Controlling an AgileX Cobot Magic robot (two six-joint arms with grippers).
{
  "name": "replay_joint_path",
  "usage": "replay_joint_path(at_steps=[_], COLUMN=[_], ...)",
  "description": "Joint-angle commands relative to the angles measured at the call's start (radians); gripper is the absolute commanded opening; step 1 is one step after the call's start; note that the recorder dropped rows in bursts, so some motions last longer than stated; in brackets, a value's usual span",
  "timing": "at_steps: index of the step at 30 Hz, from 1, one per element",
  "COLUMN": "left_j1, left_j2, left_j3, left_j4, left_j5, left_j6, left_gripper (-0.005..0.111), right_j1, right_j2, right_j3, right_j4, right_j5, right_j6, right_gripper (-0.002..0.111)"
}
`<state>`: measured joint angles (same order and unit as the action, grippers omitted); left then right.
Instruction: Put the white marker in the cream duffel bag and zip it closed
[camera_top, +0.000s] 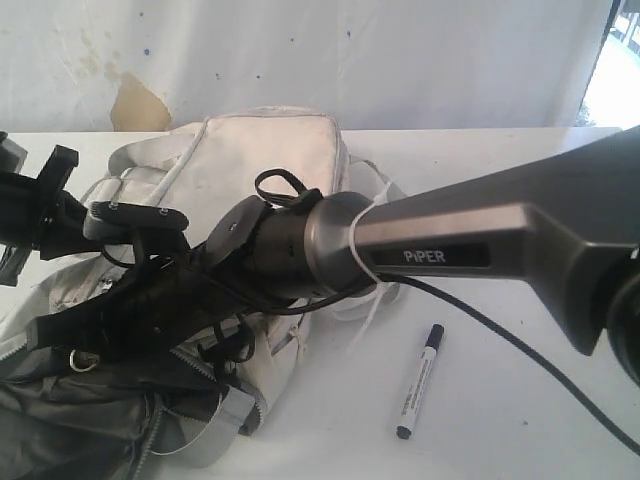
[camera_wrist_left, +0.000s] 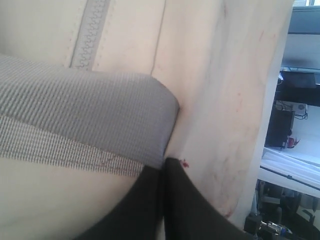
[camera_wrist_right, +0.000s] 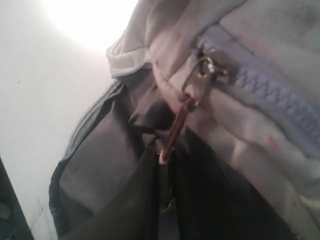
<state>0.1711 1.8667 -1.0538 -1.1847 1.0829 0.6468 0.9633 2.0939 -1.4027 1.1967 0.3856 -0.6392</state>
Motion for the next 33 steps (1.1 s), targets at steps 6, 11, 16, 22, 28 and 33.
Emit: replay_joint_path(at_steps=[6,11,16,22,28,33], left_j1=[0.085,0.097,0.097,0.097,0.097,0.097], left_j2=[-0.006,-0.006,-0.006,-0.006,-0.006,-0.006], left_j3=[-0.007,-0.007,-0.007,-0.007,-0.007,-0.007], left_j4=[0.015,0.044,0.120,0.185,0.228,0.236], left_j5=[0.060,0.056,0.031,0.016,0.004,-0.009], left_j6=[-0.004,0.003,0.014,0.012,0.012,0.012], left_gripper=[0.000,0.000,0.000,0.000,0.000,0.000], right_j1=[-0.069,-0.125,-0.181,-0.280,-0.367,-0.446], right_j2=[-0.077,-0.130,-0.180,-0.233,-0.238,-0.238], right_j3=[-0.007,-0.007,-0.007,-0.007,-0.007,-0.007], right_j4=[-0.297,-0.387,-0.501,-0.822,-0.948,-0.965], right_j5=[0.248,0.391,0.483,0.597,0.636,0.570], right_j6=[0.282,0.307,0.364,0.490,0.514,0.515], right_gripper=[0.000,0.000,0.000,0.000,0.000,0.000])
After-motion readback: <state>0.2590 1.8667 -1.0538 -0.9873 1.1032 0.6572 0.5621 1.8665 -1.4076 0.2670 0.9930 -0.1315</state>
